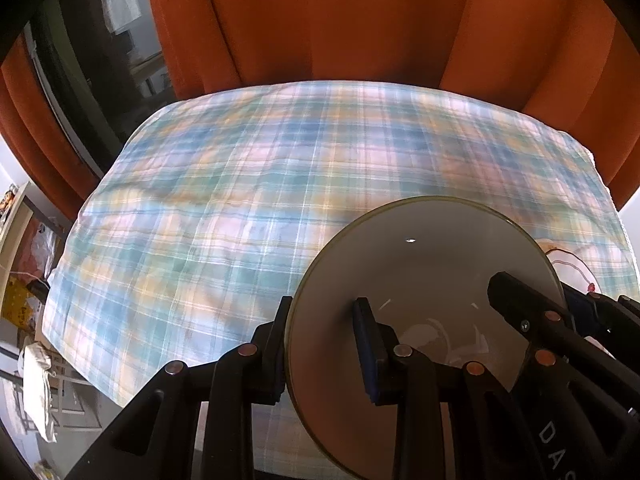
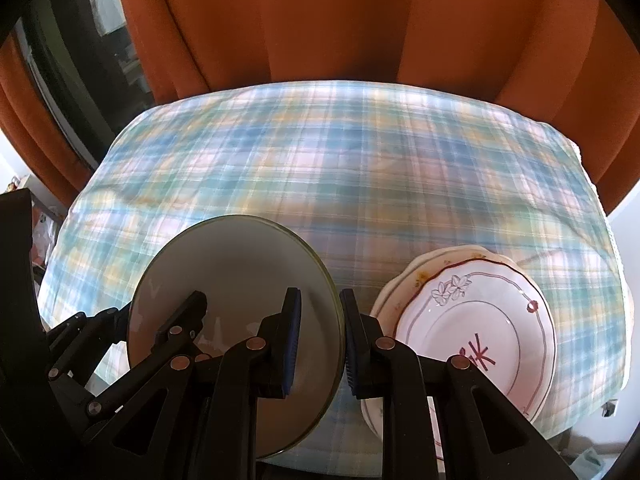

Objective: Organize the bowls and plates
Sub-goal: 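Lift the bowl with both tools and carry it to the other bowls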

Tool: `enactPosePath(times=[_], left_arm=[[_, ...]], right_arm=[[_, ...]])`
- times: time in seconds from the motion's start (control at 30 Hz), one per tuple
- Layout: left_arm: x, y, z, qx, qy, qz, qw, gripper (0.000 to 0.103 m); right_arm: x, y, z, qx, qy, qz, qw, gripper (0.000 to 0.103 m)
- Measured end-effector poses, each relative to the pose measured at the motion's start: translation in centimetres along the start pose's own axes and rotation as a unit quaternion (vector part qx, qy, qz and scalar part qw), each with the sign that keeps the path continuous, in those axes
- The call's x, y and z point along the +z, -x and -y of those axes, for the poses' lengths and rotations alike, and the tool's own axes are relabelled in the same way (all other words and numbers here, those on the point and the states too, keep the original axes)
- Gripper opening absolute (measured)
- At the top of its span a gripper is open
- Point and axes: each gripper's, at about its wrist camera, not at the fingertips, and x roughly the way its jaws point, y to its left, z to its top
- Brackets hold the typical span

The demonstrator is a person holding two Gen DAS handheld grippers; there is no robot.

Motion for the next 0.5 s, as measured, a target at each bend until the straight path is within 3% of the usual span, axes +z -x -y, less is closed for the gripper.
enactPosePath(times=[0.5], left_arm=[[-0.8, -1.7, -0.5, -0.001, 0.028, -0.027, 0.9993, 0.028]], right_arm=[[-0.2, -1.6, -0.6, 0.005, 0.027, -0.014, 1.0, 0.023]])
